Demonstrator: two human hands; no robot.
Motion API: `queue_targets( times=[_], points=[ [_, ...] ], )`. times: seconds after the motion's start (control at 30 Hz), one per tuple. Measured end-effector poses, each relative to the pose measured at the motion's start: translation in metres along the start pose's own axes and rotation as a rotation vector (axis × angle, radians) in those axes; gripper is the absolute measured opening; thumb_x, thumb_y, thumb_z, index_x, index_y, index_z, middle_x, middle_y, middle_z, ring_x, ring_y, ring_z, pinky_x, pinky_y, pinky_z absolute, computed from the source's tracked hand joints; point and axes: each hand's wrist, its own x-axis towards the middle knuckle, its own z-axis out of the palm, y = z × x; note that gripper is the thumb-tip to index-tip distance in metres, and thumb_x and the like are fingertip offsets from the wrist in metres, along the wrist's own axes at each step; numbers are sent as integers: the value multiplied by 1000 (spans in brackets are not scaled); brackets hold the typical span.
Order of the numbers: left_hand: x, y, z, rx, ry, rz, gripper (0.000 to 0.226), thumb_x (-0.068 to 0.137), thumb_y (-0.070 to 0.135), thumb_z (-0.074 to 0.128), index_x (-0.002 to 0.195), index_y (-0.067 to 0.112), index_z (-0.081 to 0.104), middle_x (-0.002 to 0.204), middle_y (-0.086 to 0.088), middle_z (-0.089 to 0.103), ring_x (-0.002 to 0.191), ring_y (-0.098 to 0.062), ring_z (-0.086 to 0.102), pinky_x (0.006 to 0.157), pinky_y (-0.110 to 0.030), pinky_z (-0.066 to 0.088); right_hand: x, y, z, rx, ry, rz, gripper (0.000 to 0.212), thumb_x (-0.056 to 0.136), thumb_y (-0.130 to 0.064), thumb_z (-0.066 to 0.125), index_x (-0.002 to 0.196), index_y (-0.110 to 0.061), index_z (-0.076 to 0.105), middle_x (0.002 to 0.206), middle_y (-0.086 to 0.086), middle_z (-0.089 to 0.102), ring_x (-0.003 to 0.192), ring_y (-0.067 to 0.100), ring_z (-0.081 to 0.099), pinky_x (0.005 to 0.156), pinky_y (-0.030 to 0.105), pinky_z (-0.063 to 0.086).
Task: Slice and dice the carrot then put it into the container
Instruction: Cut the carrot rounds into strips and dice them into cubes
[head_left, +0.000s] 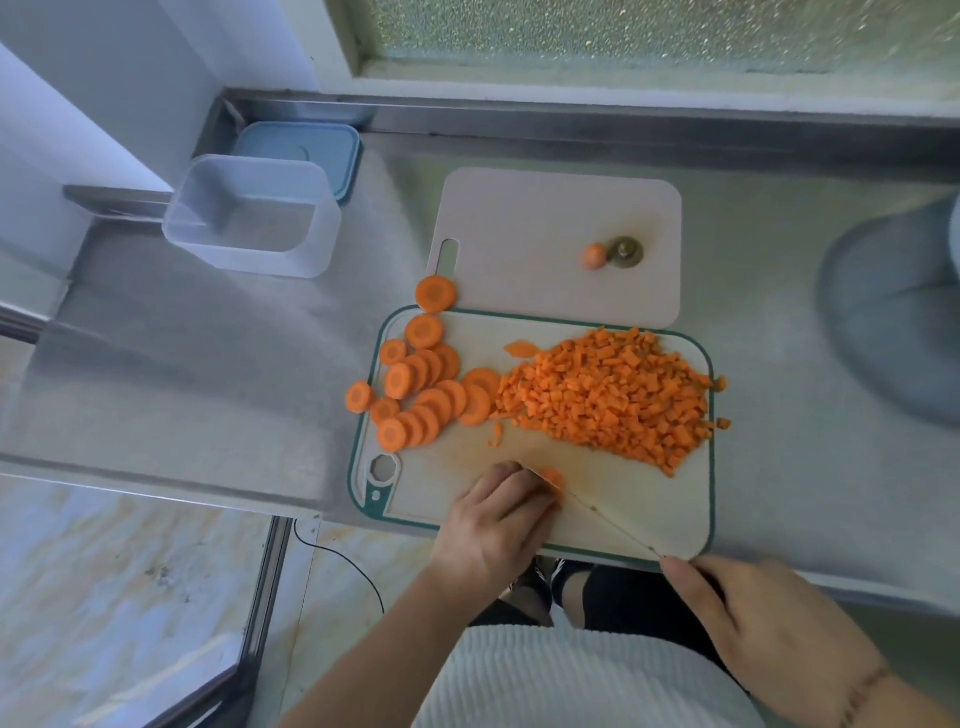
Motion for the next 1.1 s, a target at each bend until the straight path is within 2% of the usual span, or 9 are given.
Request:
queue_targets(
  times=[0.07,0.17,0.3,0.37,0.5,0.63,0.77,0.87,1.1],
  points=[
    [-2,-1,2,-12,6,-1,9,91,11,77,99,7,78,108,-4,72,103,-25,66,91,-32,55,1,-8,-1,-61,-40,21,83,70,-77,-9,80,-29,57,72,-4,64,69,10,61,68,29,52],
    [0,-3,3,-35,1,1,13,90,10,79,102,7,78,111,-4,72,105,-25,67,89,-35,56,12,-24,1,-152,-20,7,77,69,-73,-13,75,-27,48,70,-3,57,68,11,57,67,30,51],
    [1,1,-2,-30,-17,13,9,93,11,75,98,3,76,107,-9,70,102,-28,66,90,-34,55,23,-25,-1,-68,46,-48,73,78,-75,-1,67,-22,48,61,-1,56,59,11,56,59,30,47],
    [-2,2,-3,-27,-12,2,10,92,12,75,95,2,75,105,-12,69,97,-30,64,87,-35,55,18,-18,-2,-42,62,-69,78,80,-75,-3,65,-20,50,58,3,57,57,14,56,56,28,44],
    [-9,2,-2,-14,-5,-15,11,92,11,75,98,2,77,107,-10,71,100,-29,66,88,-37,55,2,-12,-2,-35,17,-35,75,78,-75,1,65,-21,50,61,1,58,61,14,57,60,29,47],
    [-9,2,1,-37,24,-39,10,93,9,74,100,3,77,111,-6,71,104,-27,66,87,-37,56,3,-18,1,-46,-20,-11,75,73,-75,-4,70,-25,52,65,-3,58,64,11,57,62,28,48],
    [-7,3,1,-57,20,-51,10,92,7,75,101,3,78,111,-7,72,107,-27,68,86,-38,57,15,-23,8,-100,-9,-17,76,69,-74,-10,70,-25,48,64,-4,56,62,10,54,53,24,39],
    [-8,2,0,-57,3,-49,11,91,6,76,100,2,78,111,-9,72,106,-28,68,87,-39,57,16,-20,7,-113,35,-29,74,73,-73,-7,69,-24,48,63,-3,55,62,10,55,57,27,43],
    [-14,6,-4,-60,-13,-69,21,91,-5,61,107,-1,75,112,-12,67,100,-33,63,86,-42,53,21,-12,12,178,15,-7,71,79,-75,12,58,-18,49,50,-1,50,49,13,50,54,30,43]
  ],
)
